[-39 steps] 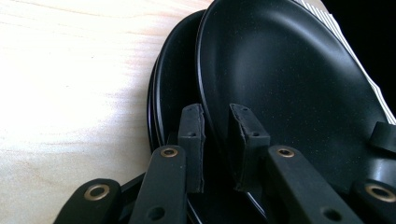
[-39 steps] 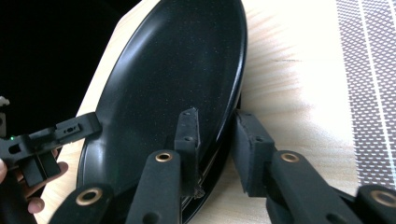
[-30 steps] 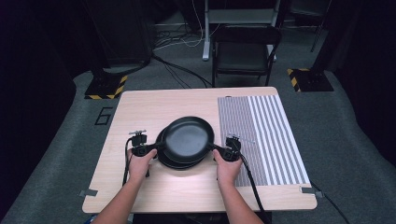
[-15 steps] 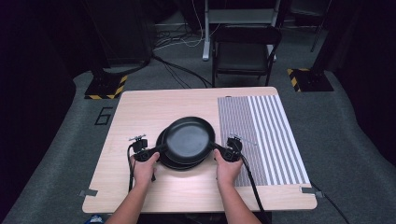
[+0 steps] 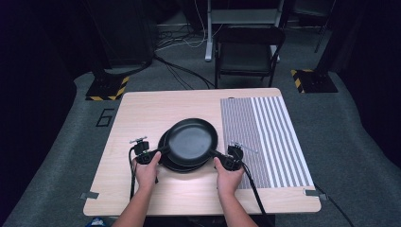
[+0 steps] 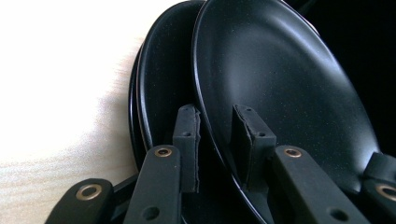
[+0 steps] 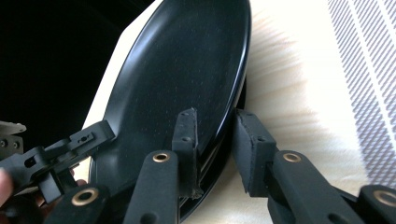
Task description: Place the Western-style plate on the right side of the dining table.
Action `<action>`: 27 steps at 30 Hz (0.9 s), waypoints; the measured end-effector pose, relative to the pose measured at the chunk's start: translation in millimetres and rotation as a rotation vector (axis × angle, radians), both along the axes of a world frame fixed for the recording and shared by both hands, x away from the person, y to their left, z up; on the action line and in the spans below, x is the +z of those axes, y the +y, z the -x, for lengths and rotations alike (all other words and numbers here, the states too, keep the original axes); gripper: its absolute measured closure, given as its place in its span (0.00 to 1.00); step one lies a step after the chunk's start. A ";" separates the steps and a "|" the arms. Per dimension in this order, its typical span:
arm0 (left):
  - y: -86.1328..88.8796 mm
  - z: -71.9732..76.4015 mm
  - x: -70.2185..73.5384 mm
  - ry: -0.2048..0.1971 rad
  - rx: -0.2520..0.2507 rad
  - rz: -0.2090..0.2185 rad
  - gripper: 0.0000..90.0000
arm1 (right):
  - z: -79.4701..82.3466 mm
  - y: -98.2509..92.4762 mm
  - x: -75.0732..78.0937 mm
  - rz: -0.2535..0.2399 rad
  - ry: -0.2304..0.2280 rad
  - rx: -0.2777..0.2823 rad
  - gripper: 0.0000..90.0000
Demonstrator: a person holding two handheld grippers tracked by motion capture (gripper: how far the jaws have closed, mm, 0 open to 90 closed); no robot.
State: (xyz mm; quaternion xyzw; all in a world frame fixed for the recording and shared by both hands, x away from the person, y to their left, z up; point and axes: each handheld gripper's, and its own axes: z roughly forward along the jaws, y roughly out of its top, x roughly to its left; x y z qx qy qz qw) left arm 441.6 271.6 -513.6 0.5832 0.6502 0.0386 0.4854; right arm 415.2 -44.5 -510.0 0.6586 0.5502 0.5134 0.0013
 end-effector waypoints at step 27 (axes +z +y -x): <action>-0.1 -0.1 -3.4 0.014 0.038 0.078 0.84 | -22.9 3.2 -0.4 -0.001 0.034 -0.049 0.86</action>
